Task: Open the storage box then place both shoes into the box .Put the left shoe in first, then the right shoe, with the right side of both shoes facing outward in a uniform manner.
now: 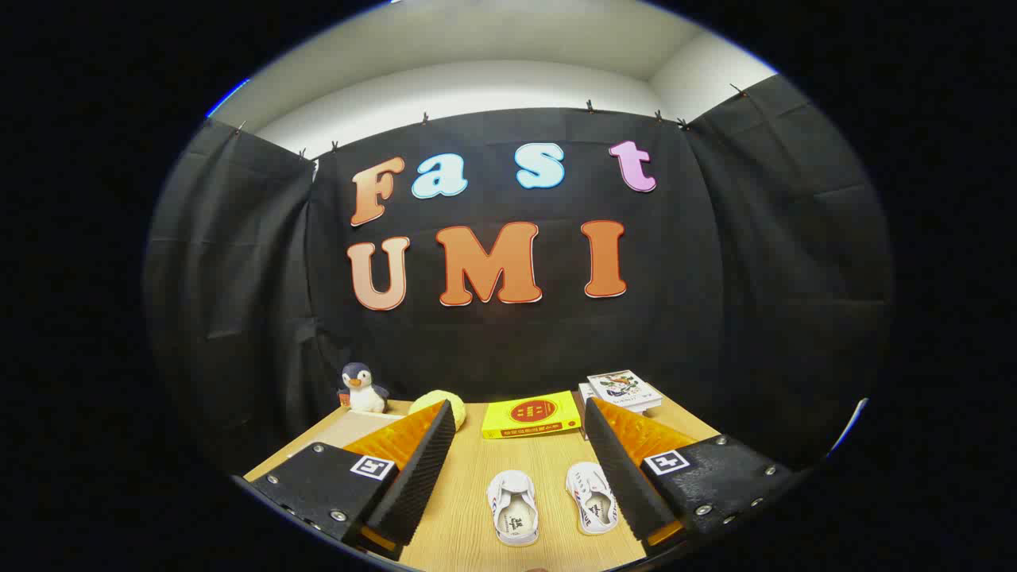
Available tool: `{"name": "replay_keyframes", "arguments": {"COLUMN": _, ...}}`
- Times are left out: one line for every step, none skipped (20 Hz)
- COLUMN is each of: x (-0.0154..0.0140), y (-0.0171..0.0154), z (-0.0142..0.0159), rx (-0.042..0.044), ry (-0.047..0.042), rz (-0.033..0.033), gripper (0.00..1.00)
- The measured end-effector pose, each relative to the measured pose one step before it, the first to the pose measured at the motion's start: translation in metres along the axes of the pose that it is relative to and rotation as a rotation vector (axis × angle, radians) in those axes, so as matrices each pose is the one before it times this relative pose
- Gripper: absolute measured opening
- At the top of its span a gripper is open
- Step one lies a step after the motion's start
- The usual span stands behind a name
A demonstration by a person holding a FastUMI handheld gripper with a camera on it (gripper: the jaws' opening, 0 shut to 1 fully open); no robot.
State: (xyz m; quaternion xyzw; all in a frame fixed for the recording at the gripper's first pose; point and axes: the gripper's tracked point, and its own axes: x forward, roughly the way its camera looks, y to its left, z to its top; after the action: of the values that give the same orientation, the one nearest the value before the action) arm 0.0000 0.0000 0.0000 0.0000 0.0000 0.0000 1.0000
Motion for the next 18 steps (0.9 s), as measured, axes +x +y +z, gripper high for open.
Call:
{"name": "replay_keyframes", "arguments": {"x": -0.00034, "y": 0.00112, "z": 0.00003, "rx": -0.00128, "ry": 0.00247, "rz": 0.00314, "gripper": 0.98}}
{"name": "replay_keyframes", "arguments": {"x": 0.00003, "y": 0.00013, "z": 0.00088, "rx": -0.00116, "ry": -0.00200, "rz": -0.00065, "gripper": 0.98}}
{"name": "replay_keyframes", "arguments": {"x": -0.00007, "y": -0.00060, "z": 0.00112, "rx": -0.00194, "ry": -0.00270, "rz": -0.00168, "gripper": 0.98}}
{"name": "replay_keyframes", "arguments": {"x": 0.00108, "y": -0.00038, "z": -0.00157, "rx": -0.00238, "ry": 0.00137, "rz": -0.00183, "gripper": 0.98}}
{"name": "replay_keyframes", "arguments": {"x": 0.00060, "y": -0.00039, "z": -0.00197, "rx": -0.00098, "ry": 0.00511, "rz": -0.00188, "gripper": 0.98}}
{"name": "replay_keyframes", "arguments": {"x": -0.00054, "y": 0.00044, "z": -0.00179, "rx": 0.00086, "ry": 0.00550, "rz": 0.00016, "gripper": 0.98}}
{"name": "replay_keyframes", "arguments": {"x": 0.00019, "y": -0.00040, "z": -0.00214, "rx": 0.00242, "ry": 0.00554, "rz": -0.00084, "gripper": 0.98}}
{"name": "replay_keyframes", "arguments": {"x": 0.00063, "y": 0.00032, "z": -0.00191, "rx": 0.00291, "ry": 0.00469, "rz": -0.00014, "gripper": 0.98}}
{"name": "replay_keyframes", "arguments": {"x": 0.00017, "y": 0.00045, "z": -0.00170, "rx": 0.00149, "ry": 0.00594, "rz": 0.00076, "gripper": 0.98}}
{"name": "replay_keyframes", "arguments": {"x": 0.00028, "y": -0.00020, "z": -0.00231, "rx": -0.00117, "ry": 0.00466, "rz": 0.00048, "gripper": 0.98}}
{"name": "replay_keyframes", "arguments": {"x": 0.00048, "y": 0.00016, "z": -0.00112, "rx": -0.00323, "ry": 0.00270, "rz": 0.00045, "gripper": 0.98}}
{"name": "replay_keyframes", "arguments": {"x": 0.00052, "y": -0.00057, "z": -0.00049, "rx": -0.00425, "ry": 0.00180, "rz": 0.00074, "gripper": 0.98}}
{"name": "replay_keyframes", "arguments": {"x": 0.00038, "y": -0.00010, "z": 0.00046, "rx": -0.00343, "ry": -0.00040, "rz": 0.00214, "gripper": 0.98}}
{"name": "replay_keyframes", "arguments": {"x": 0.00121, "y": 0.00074, "z": 0.00083, "rx": -0.00199, "ry": -0.00198, "rz": 0.00262, "gripper": 0.98}}
{"name": "replay_keyframes", "arguments": {"x": 0.00194, "y": 0.00026, "z": 0.00042, "rx": -0.00201, "ry": -0.00052, "rz": 0.00180, "gripper": 0.98}}
{"name": "replay_keyframes", "arguments": {"x": 0.00104, "y": 0.00018, "z": -0.00047, "rx": -0.00281, "ry": 0.00065, "rz": 0.00160, "gripper": 0.98}}
{"name": "replay_keyframes", "arguments": {"x": 0.00145, "y": -0.00070, "z": 0.00003, "rx": -0.00235, "ry": 0.00014, "rz": 0.00148, "gripper": 0.98}}
{"name": "replay_keyframes", "arguments": {"x": 0.00194, "y": 0.00062, "z": -0.00038, "rx": -0.00063, "ry": 0.00156, "rz": 0.00377, "gripper": 0.98}}
